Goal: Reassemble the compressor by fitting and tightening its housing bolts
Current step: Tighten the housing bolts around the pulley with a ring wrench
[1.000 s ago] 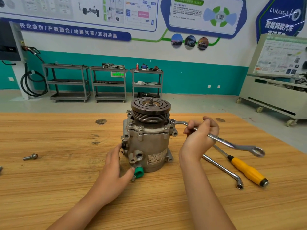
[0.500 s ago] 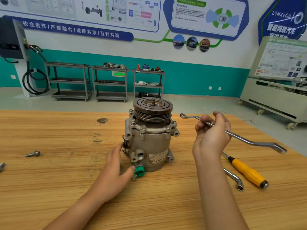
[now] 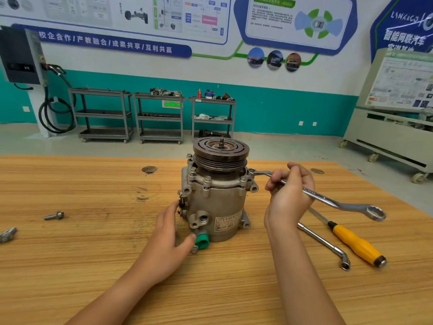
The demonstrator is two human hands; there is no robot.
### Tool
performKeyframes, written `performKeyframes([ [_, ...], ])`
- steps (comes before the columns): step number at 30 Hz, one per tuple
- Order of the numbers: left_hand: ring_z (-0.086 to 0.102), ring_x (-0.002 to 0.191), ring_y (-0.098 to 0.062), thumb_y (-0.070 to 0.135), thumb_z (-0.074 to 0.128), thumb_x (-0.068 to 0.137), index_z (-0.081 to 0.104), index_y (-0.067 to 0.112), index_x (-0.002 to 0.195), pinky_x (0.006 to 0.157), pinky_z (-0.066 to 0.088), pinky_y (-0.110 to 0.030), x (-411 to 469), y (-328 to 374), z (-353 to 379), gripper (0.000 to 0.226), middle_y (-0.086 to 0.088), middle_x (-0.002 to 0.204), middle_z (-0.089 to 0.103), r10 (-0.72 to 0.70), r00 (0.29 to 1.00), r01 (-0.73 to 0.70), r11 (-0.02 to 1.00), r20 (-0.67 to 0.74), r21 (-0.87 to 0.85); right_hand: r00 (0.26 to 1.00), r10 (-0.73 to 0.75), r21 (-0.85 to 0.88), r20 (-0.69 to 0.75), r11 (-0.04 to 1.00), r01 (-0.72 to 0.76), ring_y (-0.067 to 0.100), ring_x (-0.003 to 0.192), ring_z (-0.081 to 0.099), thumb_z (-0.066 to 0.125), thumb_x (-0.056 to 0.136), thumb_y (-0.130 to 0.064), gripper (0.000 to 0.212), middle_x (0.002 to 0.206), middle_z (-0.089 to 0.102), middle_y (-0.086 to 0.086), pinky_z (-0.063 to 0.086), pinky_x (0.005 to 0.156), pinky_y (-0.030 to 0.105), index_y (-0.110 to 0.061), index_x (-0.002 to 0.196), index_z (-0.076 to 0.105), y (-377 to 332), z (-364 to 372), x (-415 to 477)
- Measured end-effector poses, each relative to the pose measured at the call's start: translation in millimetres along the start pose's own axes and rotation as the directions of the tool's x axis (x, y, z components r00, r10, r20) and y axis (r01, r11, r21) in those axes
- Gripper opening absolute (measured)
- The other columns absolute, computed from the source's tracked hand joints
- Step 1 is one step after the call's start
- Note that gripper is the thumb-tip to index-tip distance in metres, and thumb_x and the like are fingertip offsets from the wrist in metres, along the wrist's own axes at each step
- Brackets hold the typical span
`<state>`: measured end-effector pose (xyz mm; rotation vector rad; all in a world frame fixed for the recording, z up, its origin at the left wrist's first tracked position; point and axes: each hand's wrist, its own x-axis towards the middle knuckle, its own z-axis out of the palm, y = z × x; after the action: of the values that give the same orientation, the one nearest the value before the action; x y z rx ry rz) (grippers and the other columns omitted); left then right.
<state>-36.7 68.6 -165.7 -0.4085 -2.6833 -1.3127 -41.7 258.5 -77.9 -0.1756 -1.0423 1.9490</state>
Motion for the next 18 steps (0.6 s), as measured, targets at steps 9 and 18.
performKeyframes([
  [9, 0.024, 0.137, -0.012, 0.031, 0.059, 0.089, 0.004, 0.027, 0.148, 0.112, 0.026, -0.03, 0, 0, 2, 0.081, 0.006, 0.152, 0.013, 0.001, 1.0, -0.001, 1.0, -0.015, 0.008, 0.979, -0.163, -0.001, -0.123, 0.986, 0.165, 0.001, 0.054, 0.05, 0.037, 0.098, -0.005, 0.026, 0.057, 0.052, -0.01, 0.043, 0.054, 0.014, -0.021, 0.086, 0.054, 25, 21, -43],
  [18, 0.023, 0.138, -0.012, 0.033, 0.059, 0.089, 0.003, 0.029, 0.148, 0.112, 0.025, -0.031, 0, 0, 1, 0.082, 0.007, 0.152, 0.012, 0.0, 1.0, 0.0, 1.0, -0.004, -0.011, 0.985, 0.09, 0.218, -0.149, 0.974, -0.056, 0.006, 0.039, 0.044, 0.037, 0.099, -0.011, 0.02, 0.045, 0.051, -0.008, 0.036, 0.039, 0.017, -0.017, 0.087, 0.052, -9, 18, -17],
])
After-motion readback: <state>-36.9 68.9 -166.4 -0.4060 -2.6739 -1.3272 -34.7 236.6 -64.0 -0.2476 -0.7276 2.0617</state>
